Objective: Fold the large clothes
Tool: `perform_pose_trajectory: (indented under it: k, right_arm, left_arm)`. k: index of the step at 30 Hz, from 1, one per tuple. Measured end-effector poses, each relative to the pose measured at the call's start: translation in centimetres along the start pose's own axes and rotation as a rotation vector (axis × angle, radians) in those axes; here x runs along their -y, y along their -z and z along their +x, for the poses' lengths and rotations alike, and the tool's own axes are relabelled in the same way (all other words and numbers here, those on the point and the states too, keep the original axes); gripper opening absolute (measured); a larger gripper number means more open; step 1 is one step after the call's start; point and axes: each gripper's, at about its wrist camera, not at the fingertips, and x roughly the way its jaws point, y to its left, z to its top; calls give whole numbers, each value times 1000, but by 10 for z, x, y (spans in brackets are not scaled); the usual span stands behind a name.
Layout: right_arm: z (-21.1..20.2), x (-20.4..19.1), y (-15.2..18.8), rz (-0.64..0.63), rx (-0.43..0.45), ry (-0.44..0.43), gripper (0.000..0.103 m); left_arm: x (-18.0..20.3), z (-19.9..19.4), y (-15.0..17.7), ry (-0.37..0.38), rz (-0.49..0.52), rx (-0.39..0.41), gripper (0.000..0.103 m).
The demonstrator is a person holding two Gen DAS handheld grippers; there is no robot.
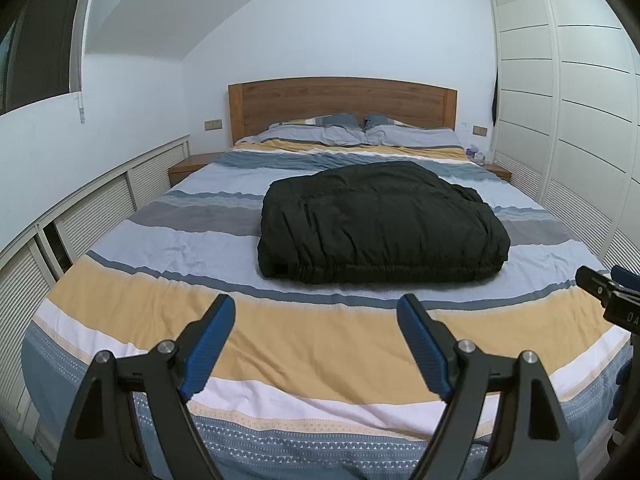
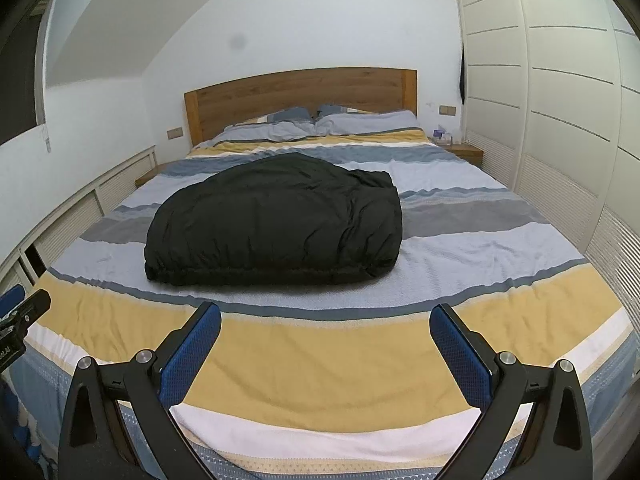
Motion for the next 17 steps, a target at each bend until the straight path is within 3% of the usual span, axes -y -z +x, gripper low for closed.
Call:
perform_pose_trajectory:
  k: [17]
  right_arm:
    - [-14,1,5,-20,15,10,102]
  left_arm:
    - [-3,-9,11,-23,-3,-17,83]
